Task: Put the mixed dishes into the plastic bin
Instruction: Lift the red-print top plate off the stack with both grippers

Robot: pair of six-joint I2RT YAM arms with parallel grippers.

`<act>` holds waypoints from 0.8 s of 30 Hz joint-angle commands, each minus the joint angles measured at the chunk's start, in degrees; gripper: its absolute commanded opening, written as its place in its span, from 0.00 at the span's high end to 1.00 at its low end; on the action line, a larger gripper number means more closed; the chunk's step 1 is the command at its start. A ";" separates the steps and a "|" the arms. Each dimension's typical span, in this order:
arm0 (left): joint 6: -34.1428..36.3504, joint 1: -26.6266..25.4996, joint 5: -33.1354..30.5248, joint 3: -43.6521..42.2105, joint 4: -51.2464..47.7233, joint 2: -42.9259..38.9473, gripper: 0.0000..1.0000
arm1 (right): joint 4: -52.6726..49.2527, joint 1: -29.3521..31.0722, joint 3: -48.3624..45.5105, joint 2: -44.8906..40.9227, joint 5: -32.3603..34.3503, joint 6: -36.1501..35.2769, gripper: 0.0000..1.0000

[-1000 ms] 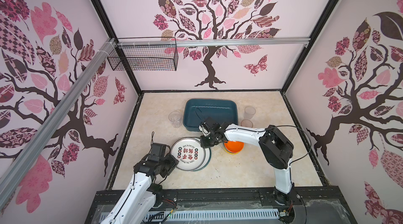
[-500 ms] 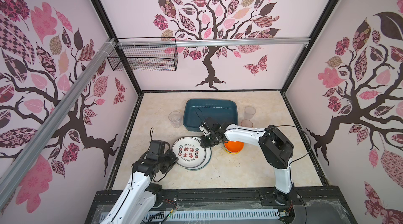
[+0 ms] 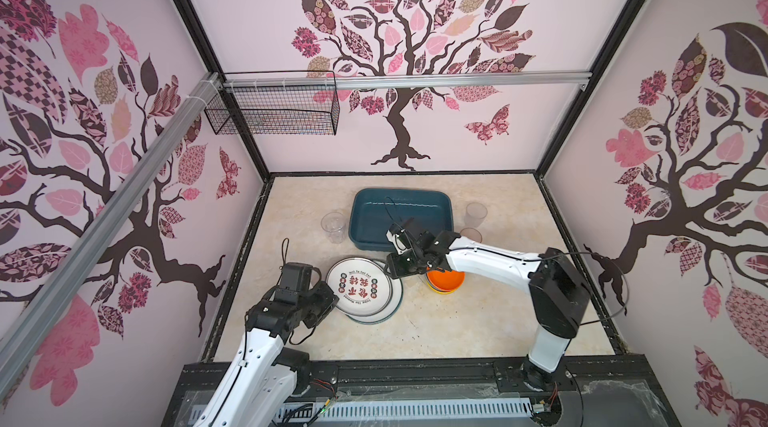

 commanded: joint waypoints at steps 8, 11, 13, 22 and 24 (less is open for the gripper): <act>0.15 0.06 11.60 4.88 11.92 -1.86 1.00 | 11.10 -9.82 -15.11 -20.73 -6.45 8.78 0.46; -1.12 0.05 12.68 5.66 16.30 -0.89 1.00 | 13.79 -11.28 -17.65 -23.65 -7.98 10.37 0.45; -2.27 -0.04 12.97 6.07 19.27 0.09 1.00 | 15.37 -12.27 -18.75 -24.40 -9.54 11.58 0.44; -4.18 -2.37 13.13 8.70 25.37 5.65 1.00 | 21.97 -13.11 -19.55 -23.21 -13.61 15.53 0.44; -4.14 -3.75 12.48 9.46 25.93 6.65 1.00 | 23.08 -13.18 -19.19 -22.55 -14.15 16.21 0.45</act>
